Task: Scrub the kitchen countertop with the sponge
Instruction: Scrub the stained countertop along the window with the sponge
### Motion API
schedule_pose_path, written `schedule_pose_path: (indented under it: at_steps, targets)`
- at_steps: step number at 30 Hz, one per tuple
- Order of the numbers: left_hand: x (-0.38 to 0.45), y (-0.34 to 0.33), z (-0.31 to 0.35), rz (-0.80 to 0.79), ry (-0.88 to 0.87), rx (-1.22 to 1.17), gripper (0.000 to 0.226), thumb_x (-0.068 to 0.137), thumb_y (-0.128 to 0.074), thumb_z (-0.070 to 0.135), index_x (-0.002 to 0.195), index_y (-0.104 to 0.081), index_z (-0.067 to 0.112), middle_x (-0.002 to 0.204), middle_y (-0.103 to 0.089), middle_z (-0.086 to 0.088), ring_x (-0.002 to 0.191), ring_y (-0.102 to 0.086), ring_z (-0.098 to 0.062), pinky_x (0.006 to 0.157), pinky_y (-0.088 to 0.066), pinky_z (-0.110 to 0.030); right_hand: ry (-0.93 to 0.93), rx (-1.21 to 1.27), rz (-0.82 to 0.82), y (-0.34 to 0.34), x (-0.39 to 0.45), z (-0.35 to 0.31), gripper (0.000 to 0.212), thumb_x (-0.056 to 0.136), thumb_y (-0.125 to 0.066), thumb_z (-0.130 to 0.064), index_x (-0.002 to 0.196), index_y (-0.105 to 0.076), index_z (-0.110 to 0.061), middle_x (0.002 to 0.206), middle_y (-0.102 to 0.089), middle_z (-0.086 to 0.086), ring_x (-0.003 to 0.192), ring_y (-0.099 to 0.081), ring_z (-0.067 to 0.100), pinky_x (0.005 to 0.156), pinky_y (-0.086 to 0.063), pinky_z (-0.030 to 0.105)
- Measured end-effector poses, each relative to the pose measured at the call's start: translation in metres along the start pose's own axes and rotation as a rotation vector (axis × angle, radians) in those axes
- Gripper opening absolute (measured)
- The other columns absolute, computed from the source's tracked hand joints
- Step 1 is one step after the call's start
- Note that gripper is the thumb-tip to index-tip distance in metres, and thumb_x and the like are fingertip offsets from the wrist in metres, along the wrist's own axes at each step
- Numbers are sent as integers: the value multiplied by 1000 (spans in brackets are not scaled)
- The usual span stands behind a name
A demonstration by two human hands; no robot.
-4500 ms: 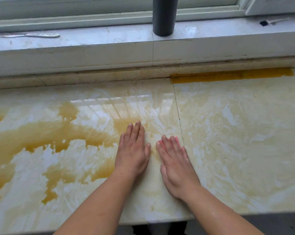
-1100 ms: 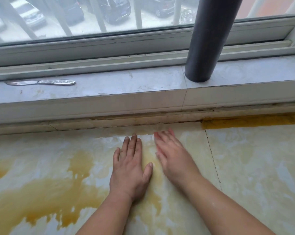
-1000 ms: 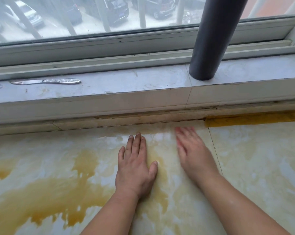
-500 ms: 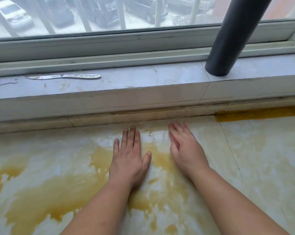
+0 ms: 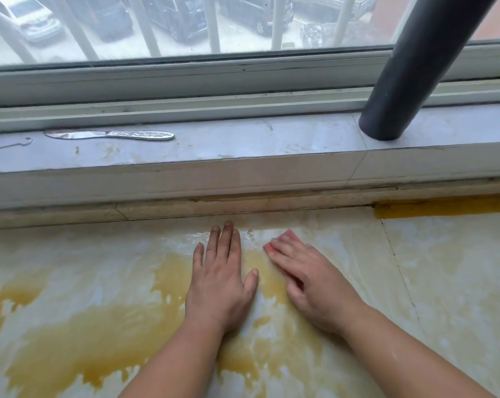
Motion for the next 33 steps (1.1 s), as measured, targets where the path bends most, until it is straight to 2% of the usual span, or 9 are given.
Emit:
schedule_pose_path:
  at_steps: [4, 7, 10, 13, 19, 25, 28, 31, 33]
  targets:
    - [0, -1, 0, -24, 7, 22, 91, 89, -4, 65, 166, 10, 18, 173, 22, 1, 158, 24, -18, 128, 8, -48, -208, -19, 139, 16, 25, 17, 61, 89, -56, -7, 149, -51, -15, 156, -48, 2, 153, -28, 25, 124, -26, 40]
    - [0, 0, 0, -27, 11, 33, 91, 89, -3, 65, 166, 10, 18, 173, 22, 0, 158, 23, -19, 128, 7, -48, -329, -48, 201, 17, 38, 11, 59, 92, -54, -8, 150, -49, -11, 157, -45, 5, 153, -27, 29, 123, -27, 41]
    - [0, 0, 0, -31, 12, 32, 91, 89, -2, 65, 166, 11, 18, 173, 23, 0, 158, 24, -18, 128, 7, -48, -334, -69, 203, 7, 6, 4, 57, 96, -49, -11, 153, -44, -11, 160, -41, 2, 156, -21, 24, 125, -25, 40]
    - [1, 0, 0, -37, 15, 36, 91, 89, -2, 65, 166, 13, 18, 173, 25, 0, 158, 26, -18, 128, 7, -48, -319, -67, 179, 6, -12, 8, 57, 100, -48, -13, 156, -41, -17, 162, -37, -5, 157, -15, 17, 126, -19, 33]
    - [0, 1, 0, -36, 13, 42, 90, 90, -2, 65, 165, 13, 18, 173, 24, 1, 158, 26, -18, 128, 6, -48, -428, -54, 174, 20, 24, 21, 57, 99, -47, -11, 156, -40, -15, 163, -36, 0, 157, -16, 23, 125, -22, 38]
    - [0, 1, 0, -32, 12, 30, 90, 89, -1, 65, 166, 13, 19, 173, 25, 1, 157, 27, -18, 128, 7, -48, -360, -52, 142, 6, -54, 9, 59, 103, -45, -21, 160, -31, -25, 167, -24, -13, 157, -5, 7, 126, -20, 36]
    - [0, 1, 0, -33, 14, 35, 90, 89, -1, 65, 166, 13, 19, 173, 24, 1, 158, 26, -18, 129, 6, -48, -415, -37, 161, 18, -22, 31, 57, 102, -46, -15, 158, -37, -21, 165, -31, -7, 158, -9, 13, 126, -15, 33]
    - [0, 1, 0, -28, 16, 40, 90, 90, -1, 65, 165, 14, 19, 173, 24, 1, 158, 26, -18, 129, 6, -48, -501, -56, 174, 35, 18, 46, 54, 103, -44, -15, 156, -40, -17, 166, -31, 0, 157, -13, 21, 127, -16, 38]
    - [0, 1, 0, -29, 16, 37, 90, 90, -2, 65, 166, 10, 18, 174, 21, 1, 158, 23, -18, 129, 5, -47, -500, -42, 189, 31, 11, 39, 55, 102, -43, -15, 158, -37, -17, 166, -30, -1, 158, -11, 21, 127, -15, 37]
Point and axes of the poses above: each hand's wrist, its own x-axis towards the middle knuckle, its own y-axis out of the back of the hand, z = x × y, the point moved 6 cm from there along x, towards the middle knuckle
